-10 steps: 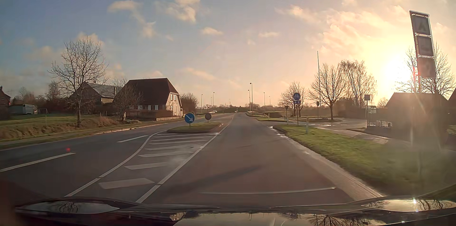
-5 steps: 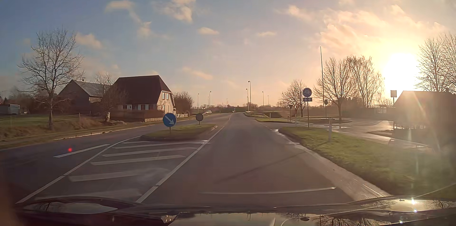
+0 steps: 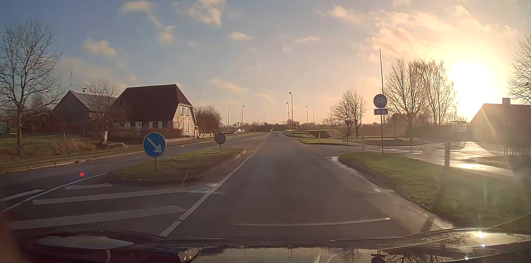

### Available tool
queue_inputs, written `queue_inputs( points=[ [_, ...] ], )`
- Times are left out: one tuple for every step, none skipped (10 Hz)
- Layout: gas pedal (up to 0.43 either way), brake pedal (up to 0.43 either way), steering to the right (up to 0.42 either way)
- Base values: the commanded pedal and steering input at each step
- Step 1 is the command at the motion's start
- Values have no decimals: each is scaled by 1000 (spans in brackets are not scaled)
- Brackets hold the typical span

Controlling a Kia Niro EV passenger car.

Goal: Follow the waypoints while adhering to traffic rules and regulations

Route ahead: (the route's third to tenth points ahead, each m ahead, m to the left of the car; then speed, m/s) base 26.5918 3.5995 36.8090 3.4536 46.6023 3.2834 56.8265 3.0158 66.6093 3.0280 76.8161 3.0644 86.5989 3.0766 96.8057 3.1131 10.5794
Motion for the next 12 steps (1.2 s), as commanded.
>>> queue_inputs(
  points=[
    [189, 0, 1],
    [189, 0, 1],
    [189, 0, 1],
    [189, 0, 1],
    [189, 0, 1],
    [197, 0, 1],
    [197, 0, 1],
    [197, 0, 1],
    [197, 0, -1],
    [197, 0, -1],
    [197, 0, -1],
    [197, 0, -1]
  ],
)
